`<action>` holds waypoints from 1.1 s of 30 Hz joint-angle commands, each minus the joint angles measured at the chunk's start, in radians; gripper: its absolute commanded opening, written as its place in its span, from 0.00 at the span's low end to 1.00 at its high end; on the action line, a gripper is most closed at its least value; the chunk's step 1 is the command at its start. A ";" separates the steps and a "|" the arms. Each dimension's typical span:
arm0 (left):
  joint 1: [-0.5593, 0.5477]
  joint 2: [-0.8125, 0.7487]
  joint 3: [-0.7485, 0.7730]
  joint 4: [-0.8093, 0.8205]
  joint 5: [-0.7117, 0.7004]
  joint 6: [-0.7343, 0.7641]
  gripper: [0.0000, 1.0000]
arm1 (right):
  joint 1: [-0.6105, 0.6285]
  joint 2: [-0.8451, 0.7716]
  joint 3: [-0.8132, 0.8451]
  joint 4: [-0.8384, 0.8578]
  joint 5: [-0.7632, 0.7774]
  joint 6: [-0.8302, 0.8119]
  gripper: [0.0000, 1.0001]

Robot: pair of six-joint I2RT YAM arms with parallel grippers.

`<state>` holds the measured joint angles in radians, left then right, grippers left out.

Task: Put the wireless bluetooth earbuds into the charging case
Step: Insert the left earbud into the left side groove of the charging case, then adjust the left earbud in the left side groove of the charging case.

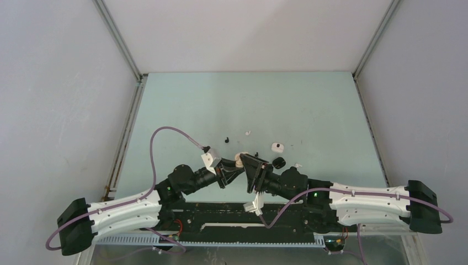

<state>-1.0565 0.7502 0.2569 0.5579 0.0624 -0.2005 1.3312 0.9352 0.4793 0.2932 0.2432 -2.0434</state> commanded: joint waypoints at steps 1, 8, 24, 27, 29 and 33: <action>-0.005 0.004 0.026 0.111 -0.001 0.023 0.00 | 0.005 -0.006 0.033 -0.045 0.024 0.012 0.49; -0.005 0.006 0.024 0.114 -0.007 0.023 0.00 | 0.004 -0.021 0.061 -0.066 0.041 0.007 0.50; -0.005 0.009 -0.004 0.145 -0.016 0.034 0.00 | 0.005 -0.123 0.184 -0.224 0.099 0.094 0.51; -0.005 0.013 -0.006 0.145 -0.016 0.044 0.00 | 0.004 -0.148 0.285 -0.359 0.113 0.238 0.53; -0.005 0.019 -0.010 0.148 -0.009 0.055 0.00 | -0.002 -0.146 0.393 -0.500 0.124 0.463 0.51; -0.005 0.042 -0.031 0.185 0.009 0.087 0.00 | -0.133 -0.117 0.640 -0.912 -0.069 0.928 0.47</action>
<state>-1.0565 0.7746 0.2508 0.6685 0.0563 -0.1722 1.3018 0.8188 0.9180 -0.2474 0.3077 -1.6100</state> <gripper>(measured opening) 0.295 0.486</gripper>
